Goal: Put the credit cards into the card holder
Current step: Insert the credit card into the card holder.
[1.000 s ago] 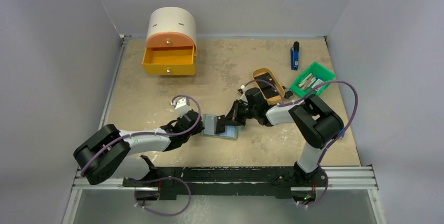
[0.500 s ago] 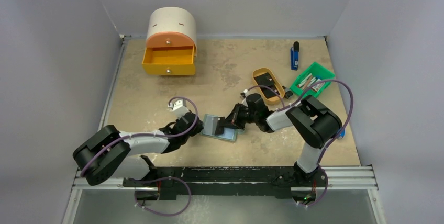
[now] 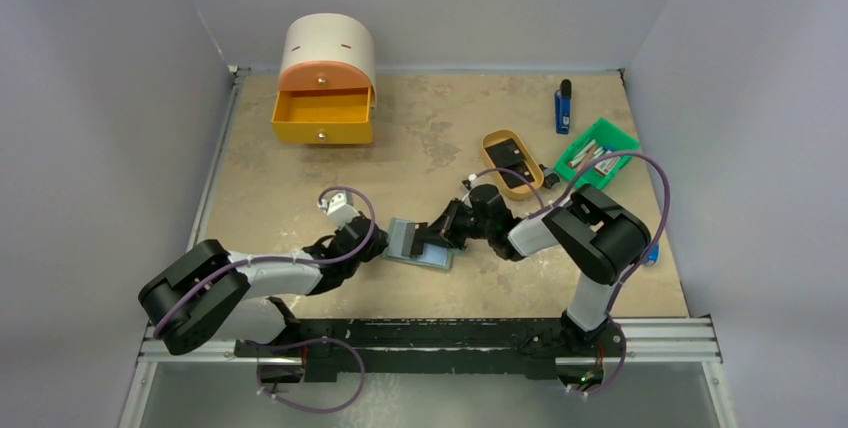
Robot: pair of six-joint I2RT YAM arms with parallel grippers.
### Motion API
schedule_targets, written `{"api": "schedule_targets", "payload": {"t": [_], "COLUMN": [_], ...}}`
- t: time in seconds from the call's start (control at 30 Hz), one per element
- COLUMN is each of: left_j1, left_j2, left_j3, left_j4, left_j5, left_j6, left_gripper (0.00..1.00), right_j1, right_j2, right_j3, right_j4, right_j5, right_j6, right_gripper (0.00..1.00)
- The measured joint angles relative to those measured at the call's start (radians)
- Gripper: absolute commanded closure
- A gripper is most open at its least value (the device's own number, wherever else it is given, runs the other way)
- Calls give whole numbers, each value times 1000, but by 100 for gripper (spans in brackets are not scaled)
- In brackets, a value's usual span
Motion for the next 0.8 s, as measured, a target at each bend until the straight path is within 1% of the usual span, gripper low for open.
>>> {"api": "schedule_targets", "payload": {"t": [0.13,0.17,0.2,0.27,0.33,0.47,0.57,0.8], "left_j1": [0,0,0,0,0,0,0,0], "left_j2": [0,0,0,-1,-3,-18,-31,-42], "left_j3": [0,0,0,-2,-3,-10,-15,-21], "left_j4": [0,0,0,2,1,-2,-13,-21], "left_j5": [0,0,0,0,0,5,11,18], "left_j6": [-3,-4,-5,-7,-7,-8,-10,-24], "left_gripper": [100,100,100,100,100,100,100,100], "right_j1": [18,21,24,28,29,31,31,32], "right_j2": [10,13,15,15,15,7,-24,-61], "right_j3": [25,31,36,43,43,48,66,119], "right_j4": [-4,-5,-8,-16,-29,-86,-154,-301], "right_j5": [8,7,6,5,5,7,16,42], "right_j6": [-3,-5,-8,-18,-25,-48,-77,-148], "right_gripper": [100,98,91,82,76,67,64,63]}}
